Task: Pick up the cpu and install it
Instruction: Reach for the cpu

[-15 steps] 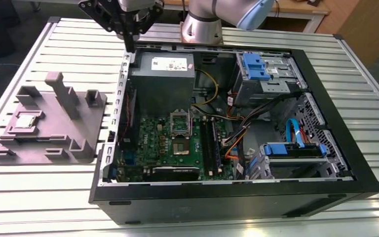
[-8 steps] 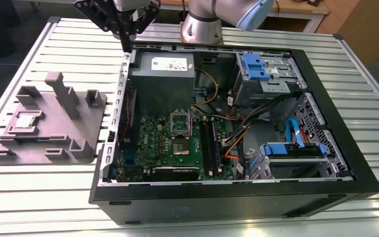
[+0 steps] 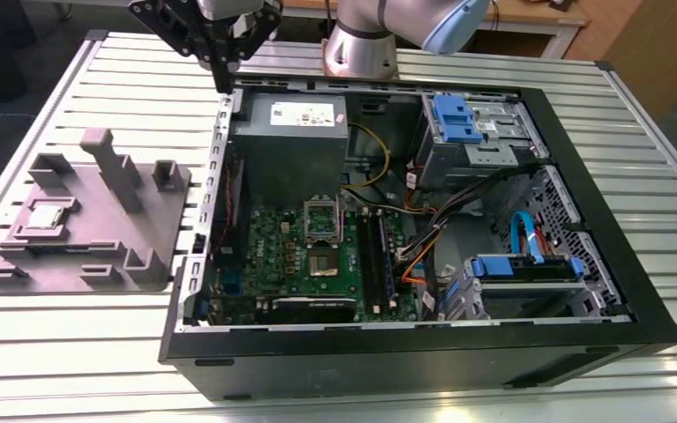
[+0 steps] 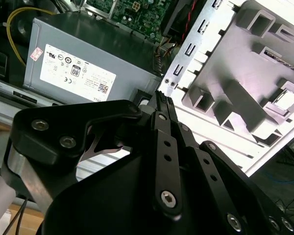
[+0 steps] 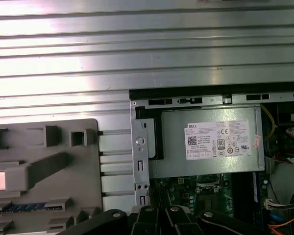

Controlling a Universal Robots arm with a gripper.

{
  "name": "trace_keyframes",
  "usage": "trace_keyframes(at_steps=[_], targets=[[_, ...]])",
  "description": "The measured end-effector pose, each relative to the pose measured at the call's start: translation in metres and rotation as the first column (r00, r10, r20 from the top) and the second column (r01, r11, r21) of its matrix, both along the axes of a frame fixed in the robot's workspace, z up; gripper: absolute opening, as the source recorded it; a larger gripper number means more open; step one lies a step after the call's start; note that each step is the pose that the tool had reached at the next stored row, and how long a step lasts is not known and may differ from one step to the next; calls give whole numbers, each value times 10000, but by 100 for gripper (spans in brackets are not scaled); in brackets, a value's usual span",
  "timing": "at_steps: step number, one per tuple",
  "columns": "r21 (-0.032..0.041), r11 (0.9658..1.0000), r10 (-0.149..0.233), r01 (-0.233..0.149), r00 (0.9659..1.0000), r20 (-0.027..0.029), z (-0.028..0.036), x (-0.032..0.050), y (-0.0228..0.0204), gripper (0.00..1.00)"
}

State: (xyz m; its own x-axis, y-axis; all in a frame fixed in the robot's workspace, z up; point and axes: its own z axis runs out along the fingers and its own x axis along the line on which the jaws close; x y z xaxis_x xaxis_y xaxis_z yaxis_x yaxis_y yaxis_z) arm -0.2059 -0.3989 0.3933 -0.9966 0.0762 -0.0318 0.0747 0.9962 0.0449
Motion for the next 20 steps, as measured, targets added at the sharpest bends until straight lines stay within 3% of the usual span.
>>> trace_keyframes(at_steps=[9, 20], targets=[[0, 10000, -1, 1, 10000, 1, -1, -56, 0, 14], [0, 10000, 0, 0, 10000, 2, -1, -268, 0, 14]])
